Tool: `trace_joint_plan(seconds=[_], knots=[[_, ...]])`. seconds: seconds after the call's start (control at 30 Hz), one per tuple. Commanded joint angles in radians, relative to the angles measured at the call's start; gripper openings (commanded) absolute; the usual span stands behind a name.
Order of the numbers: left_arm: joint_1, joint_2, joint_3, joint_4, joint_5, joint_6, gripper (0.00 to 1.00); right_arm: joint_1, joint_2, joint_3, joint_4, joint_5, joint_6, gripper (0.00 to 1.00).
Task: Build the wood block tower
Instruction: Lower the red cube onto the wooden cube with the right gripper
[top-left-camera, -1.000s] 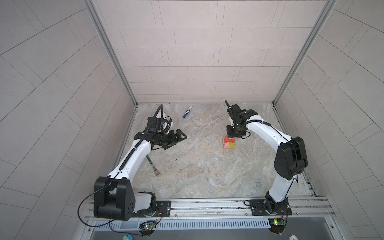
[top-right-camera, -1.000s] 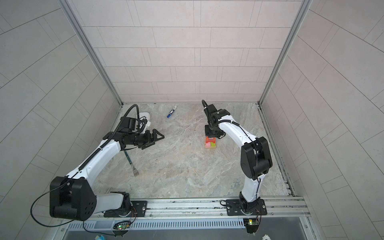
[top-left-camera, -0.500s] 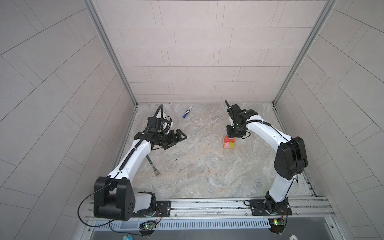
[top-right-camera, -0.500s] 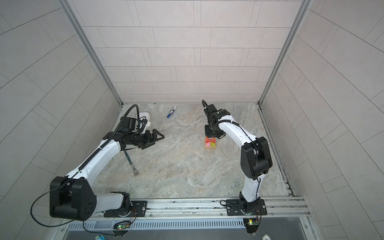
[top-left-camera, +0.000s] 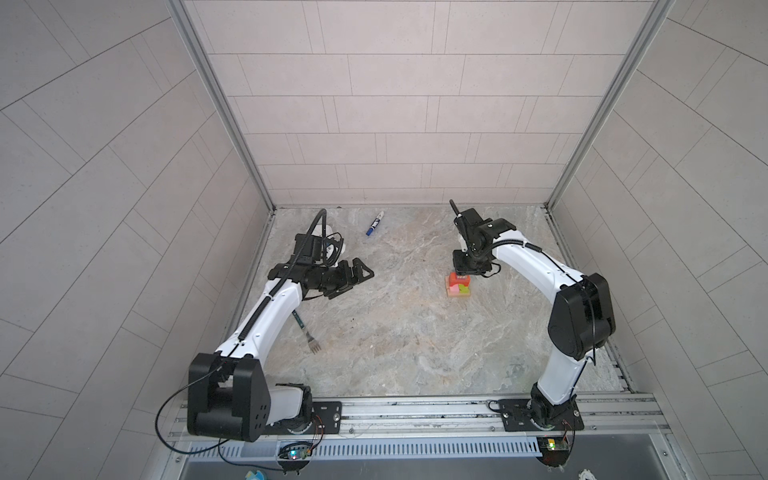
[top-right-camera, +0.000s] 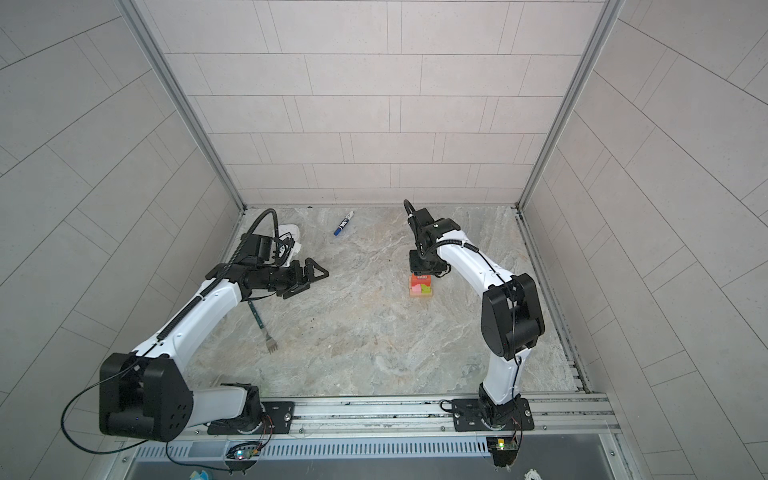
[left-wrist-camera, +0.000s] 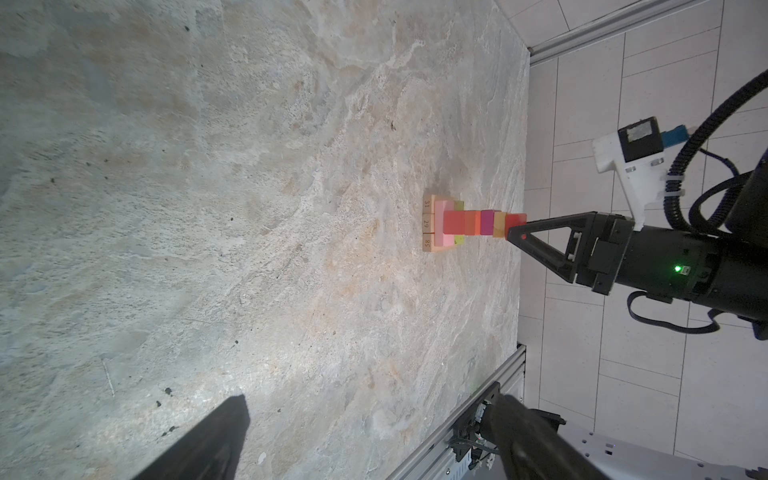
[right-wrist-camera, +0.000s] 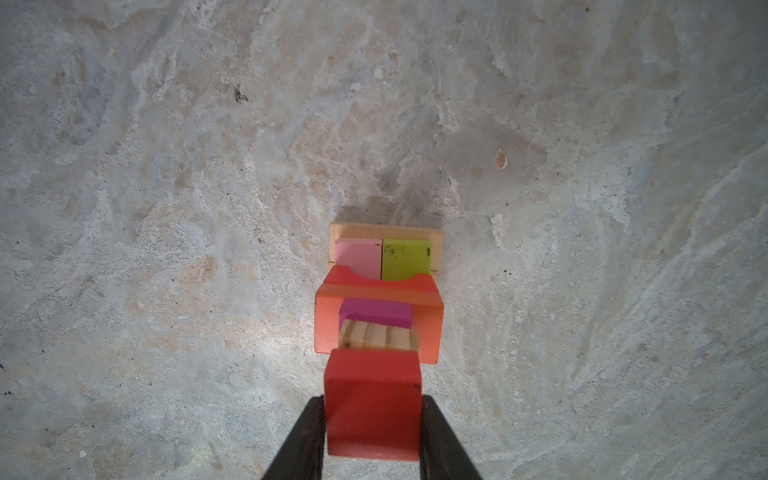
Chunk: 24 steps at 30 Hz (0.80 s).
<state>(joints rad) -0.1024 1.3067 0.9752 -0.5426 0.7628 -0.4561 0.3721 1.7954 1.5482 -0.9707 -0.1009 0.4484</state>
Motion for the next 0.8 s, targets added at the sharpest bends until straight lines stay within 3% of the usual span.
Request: trace_joint_plan(seconds=[0.0, 0.47, 0.77], knots=[[0.007, -0.014, -0.009, 0.005, 0.004, -0.003, 0.98, -0.004, 0.016, 0.021, -0.014, 0.004, -0.004, 0.37], [0.007, -0.014, -0.007, 0.006, 0.007, -0.004, 0.98, -0.004, 0.026, 0.038, -0.026, 0.014, -0.004, 0.38], [0.007, -0.012, -0.007, 0.006, 0.008, -0.004, 0.98, -0.004, 0.016, 0.057, -0.044, 0.022, -0.007, 0.50]])
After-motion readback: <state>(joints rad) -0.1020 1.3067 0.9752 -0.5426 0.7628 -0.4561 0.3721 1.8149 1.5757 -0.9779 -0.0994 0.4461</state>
